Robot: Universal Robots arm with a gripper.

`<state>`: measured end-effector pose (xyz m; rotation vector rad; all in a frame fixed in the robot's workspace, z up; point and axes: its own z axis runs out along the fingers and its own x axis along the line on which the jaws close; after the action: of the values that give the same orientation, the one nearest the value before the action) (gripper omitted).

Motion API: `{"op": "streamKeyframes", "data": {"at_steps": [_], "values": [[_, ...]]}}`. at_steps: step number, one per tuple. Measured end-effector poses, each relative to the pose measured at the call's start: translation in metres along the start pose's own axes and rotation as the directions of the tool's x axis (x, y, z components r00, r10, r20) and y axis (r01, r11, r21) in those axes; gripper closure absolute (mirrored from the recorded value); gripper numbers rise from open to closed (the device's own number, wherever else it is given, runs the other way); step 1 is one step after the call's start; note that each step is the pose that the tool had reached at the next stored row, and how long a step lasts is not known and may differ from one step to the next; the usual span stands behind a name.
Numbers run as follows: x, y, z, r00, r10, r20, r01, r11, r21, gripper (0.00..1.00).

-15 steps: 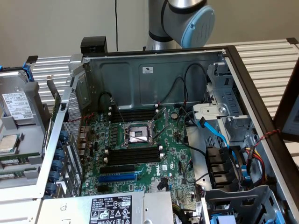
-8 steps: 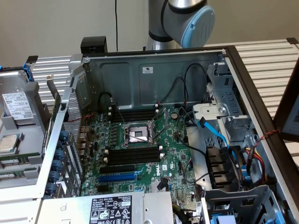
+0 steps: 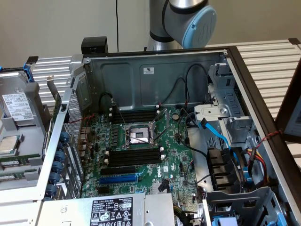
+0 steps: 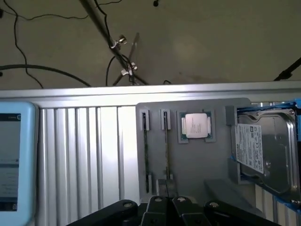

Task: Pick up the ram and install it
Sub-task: 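Pick up the ram and move it above insertion slot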

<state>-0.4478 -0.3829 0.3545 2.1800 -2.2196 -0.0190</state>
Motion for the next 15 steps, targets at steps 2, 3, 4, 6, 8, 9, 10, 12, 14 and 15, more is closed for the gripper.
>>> {"op": "streamKeyframes", "data": {"at_steps": [2, 3, 4, 6, 8, 9, 10, 12, 14, 15], "values": [[0.0, 0.0, 0.0007, 0.9994, -0.036, -0.0014, 0.036, 0.9994, 0.0005, 0.9], [0.0, 0.0, 0.0011, 0.9985, -0.054, -0.0034, 0.054, 0.9985, 0.0006, 0.9], [0.0, 0.0, 0.0015, 0.9975, -0.07, -0.0058, 0.07, 0.9975, 0.0007, 0.9], [0.0, 0.0, 0.0026, 0.9952, -0.097, -0.0126, 0.097, 0.9953, 0.0008, 0.9], [0.0, -0.0001, 0.0042, 0.9929, -0.118, -0.0171, 0.118, 0.993, 0.0022, 0.9], [0.0, -0.0001, 0.0049, 0.9924, -0.122, -0.0184, 0.122, 0.9925, 0.0062, 0.9], [0.0, -0.0001, 0.0054, 0.9923, -0.123, -0.0192, 0.123, 0.9924, 0.0127, 0.9], [0.0, -0.0002, 0.0073, 0.9923, -0.122, -0.0203, 0.123, 0.9921, 0.0242, 0.9], [0.0, 0.0001, 0.0104, 0.9923, -0.122, -0.0206, 0.123, 0.9921, 0.028, 0.9], [0.0, 0.0004, 0.0124, 0.9923, -0.122, -0.0207, 0.123, 0.9921, 0.0282, 0.9]]}}
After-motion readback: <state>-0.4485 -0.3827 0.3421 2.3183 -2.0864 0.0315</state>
